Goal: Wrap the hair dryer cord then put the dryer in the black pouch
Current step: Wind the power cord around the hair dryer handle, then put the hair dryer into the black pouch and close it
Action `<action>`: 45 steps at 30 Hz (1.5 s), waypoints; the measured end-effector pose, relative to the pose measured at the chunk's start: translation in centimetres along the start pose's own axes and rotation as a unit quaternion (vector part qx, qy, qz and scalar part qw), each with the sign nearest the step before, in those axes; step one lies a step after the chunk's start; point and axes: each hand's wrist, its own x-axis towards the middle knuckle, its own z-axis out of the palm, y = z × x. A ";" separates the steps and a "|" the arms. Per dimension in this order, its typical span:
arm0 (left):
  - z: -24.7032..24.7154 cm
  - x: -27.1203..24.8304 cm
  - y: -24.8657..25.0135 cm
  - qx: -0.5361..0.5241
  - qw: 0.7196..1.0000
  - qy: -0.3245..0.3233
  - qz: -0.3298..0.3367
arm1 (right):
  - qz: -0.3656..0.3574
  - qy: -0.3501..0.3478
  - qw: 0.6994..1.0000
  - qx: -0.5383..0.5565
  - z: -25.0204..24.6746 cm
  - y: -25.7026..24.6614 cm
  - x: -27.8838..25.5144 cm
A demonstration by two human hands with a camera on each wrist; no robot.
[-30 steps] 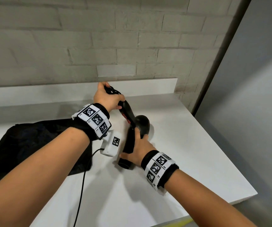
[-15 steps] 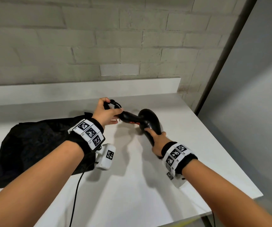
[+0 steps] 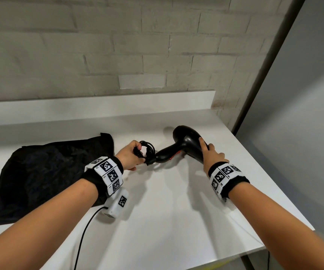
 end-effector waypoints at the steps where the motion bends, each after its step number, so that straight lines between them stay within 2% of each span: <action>1: 0.1 0.1 -0.2 0.002 1.000 -0.010 -0.007 | 0.004 0.002 1.000 -0.004 0.0 0.2 0.2; 6: 0.7 0.4 -0.5 0.018 0.998 -0.038 -0.054 | 0.010 0.015 0.999 -0.032 -0.3 1.0 0.7; 11: 1.7 0.0 -0.1 0.079 0.990 -0.071 -0.097 | -0.018 0.035 0.998 -0.054 -0.4 1.8 0.9; 17: 2.4 -0.4 0.7 0.238 0.964 -0.097 -0.067 | -0.032 0.029 0.998 -0.055 -0.3 2.3 1.1; 25: 2.7 -0.7 1.5 0.276 0.953 -0.094 -0.076 | -0.041 -0.006 0.999 -0.033 -0.2 3.0 1.0; 30: 1.5 -1.5 1.4 0.327 0.941 -0.077 -0.033 | -0.026 -0.018 0.999 -0.022 -0.8 2.2 1.2; 34: -1.3 -2.7 0.8 0.377 0.919 -0.116 -0.016 | 0.003 -0.005 1.000 -0.026 -1.7 -0.4 0.8; 37: -4.7 -3.2 0.2 0.421 0.898 -0.124 -0.017 | -0.056 0.027 0.997 -0.037 -3.2 -4.2 0.1; 40: -9.2 -2.6 -0.8 0.466 0.881 -0.075 -0.027 | -0.169 0.021 0.985 0.006 -4.1 -9.5 -0.7; 43: -14.3 -0.9 -2.8 0.514 0.855 -0.027 -0.070 | -0.276 -0.044 0.957 0.077 -3.8 -14.9 -1.8; 45: -17.7 0.4 -4.7 0.535 0.840 0.015 -0.092 | -0.321 -0.092 0.937 0.096 -3.3 -18.4 -2.2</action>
